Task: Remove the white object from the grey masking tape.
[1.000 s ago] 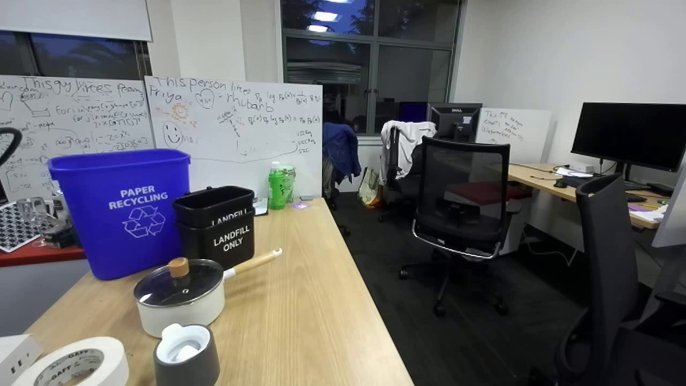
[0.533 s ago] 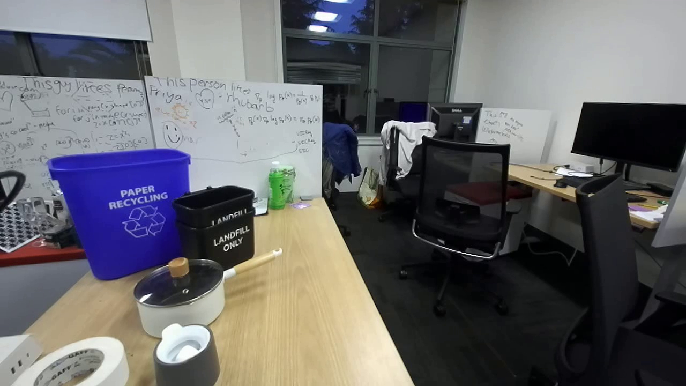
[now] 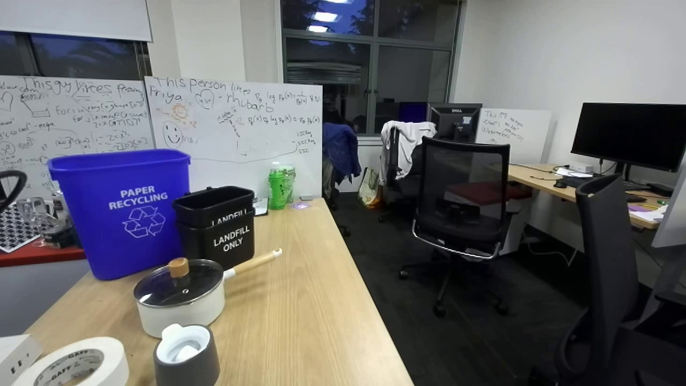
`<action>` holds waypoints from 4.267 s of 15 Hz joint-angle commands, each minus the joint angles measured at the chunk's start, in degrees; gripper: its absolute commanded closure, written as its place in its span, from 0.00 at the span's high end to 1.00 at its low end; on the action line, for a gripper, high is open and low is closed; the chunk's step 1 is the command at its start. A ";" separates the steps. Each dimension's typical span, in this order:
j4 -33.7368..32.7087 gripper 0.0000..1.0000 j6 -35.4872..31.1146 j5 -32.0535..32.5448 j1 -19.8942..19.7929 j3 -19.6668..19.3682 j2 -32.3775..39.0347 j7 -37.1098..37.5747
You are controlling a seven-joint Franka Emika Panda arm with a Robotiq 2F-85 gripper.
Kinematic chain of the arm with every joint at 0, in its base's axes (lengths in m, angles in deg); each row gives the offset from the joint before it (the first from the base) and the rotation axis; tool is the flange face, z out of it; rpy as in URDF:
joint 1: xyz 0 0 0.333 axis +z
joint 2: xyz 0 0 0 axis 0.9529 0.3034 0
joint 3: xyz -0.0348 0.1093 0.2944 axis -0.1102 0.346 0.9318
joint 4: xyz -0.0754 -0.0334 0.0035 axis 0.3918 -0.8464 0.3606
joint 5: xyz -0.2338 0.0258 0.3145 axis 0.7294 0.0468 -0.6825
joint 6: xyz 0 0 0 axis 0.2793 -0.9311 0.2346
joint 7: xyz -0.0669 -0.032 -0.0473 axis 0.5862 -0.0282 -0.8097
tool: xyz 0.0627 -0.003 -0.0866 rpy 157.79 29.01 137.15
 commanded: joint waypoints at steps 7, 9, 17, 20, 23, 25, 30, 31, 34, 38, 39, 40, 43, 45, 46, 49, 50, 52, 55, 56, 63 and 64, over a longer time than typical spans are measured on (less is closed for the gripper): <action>0.01 1.00 -6.40 0.81 -1.63 0.07 5.04 0.49; 0.03 1.00 -9.60 1.70 -2.67 -0.04 7.53 0.95; -0.24 1.00 -25.37 7.93 -7.38 -2.40 19.52 1.73; -0.02 1.00 -25.83 6.68 -6.93 -2.79 20.02 0.66; -0.35 1.00 -28.18 7.30 -7.28 -2.89 22.15 1.19; -0.41 1.00 -28.34 7.31 -7.28 -2.89 22.13 1.21; -0.41 1.00 -28.41 7.31 -7.28 -2.89 22.13 1.22; -0.41 1.00 -28.42 7.31 -7.28 -2.89 22.13 1.22; -0.41 1.00 -28.43 7.32 -7.28 -2.89 22.13 1.23; -0.41 1.00 -28.44 7.32 -7.28 -2.89 22.13 1.23; -0.41 1.00 -28.75 6.75 -7.20 -2.95 22.36 1.08; -0.41 1.00 -28.51 7.69 -7.48 -3.03 22.24 1.50; -0.87 1.00 -28.30 14.88 -9.45 -3.80 22.13 5.69; -1.75 1.00 -29.26 18.71 -10.35 -4.49 23.27 8.24; -2.13 1.00 -29.89 20.59 -10.68 -4.78 23.68 9.36; -3.38 1.00 -31.92 25.17 -11.19 -5.26 25.03 13.76; -3.69 1.00 -32.71 25.93 -11.10 -5.30 25.66 15.22; -4.30 1.00 -34.46 27.26 -10.77 -5.50 27.42 17.94; -6.25 1.00 -36.68 31.05 -10.26 -6.81 30.78 22.55; -7.22 1.00 -37.24 32.27 -9.93 -7.53 32.21 24.05; -14.59 1.00 -41.67 35.25 -4.28 -13.93 42.09 32.76; -15.36 1.00 -42.44 34.67 -3.23 -14.64 43.43 33.48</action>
